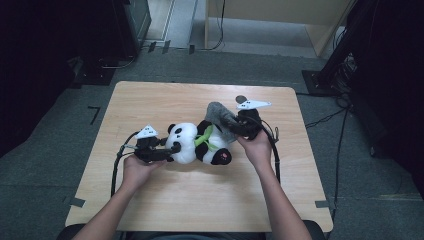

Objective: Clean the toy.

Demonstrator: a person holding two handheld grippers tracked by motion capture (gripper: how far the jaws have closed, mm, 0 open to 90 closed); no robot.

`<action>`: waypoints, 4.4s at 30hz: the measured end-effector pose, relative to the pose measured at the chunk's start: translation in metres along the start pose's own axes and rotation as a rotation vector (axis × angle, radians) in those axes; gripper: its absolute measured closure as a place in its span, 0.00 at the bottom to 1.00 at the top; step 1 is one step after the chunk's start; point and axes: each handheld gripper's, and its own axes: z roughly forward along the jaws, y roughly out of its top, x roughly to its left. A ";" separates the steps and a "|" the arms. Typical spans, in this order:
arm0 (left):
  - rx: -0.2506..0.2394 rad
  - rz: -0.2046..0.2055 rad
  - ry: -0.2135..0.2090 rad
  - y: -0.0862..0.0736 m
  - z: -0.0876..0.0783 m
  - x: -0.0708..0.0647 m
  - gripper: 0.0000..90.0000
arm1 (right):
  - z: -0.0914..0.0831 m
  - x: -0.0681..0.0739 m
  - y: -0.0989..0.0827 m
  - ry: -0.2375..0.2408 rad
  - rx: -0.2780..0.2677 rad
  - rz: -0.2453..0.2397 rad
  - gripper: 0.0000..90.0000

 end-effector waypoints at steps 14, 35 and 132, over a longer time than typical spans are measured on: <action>-0.001 -0.009 -0.004 0.001 0.001 0.001 0.48 | -0.005 -0.030 -0.015 -0.007 0.017 0.097 0.85; 0.003 -0.030 -0.013 0.002 0.001 0.004 0.47 | -0.038 -0.040 -0.017 -0.027 -0.041 0.152 0.85; 0.008 -0.053 -0.026 0.004 0.002 0.007 0.46 | -0.019 0.003 -0.006 0.104 -0.022 0.021 0.85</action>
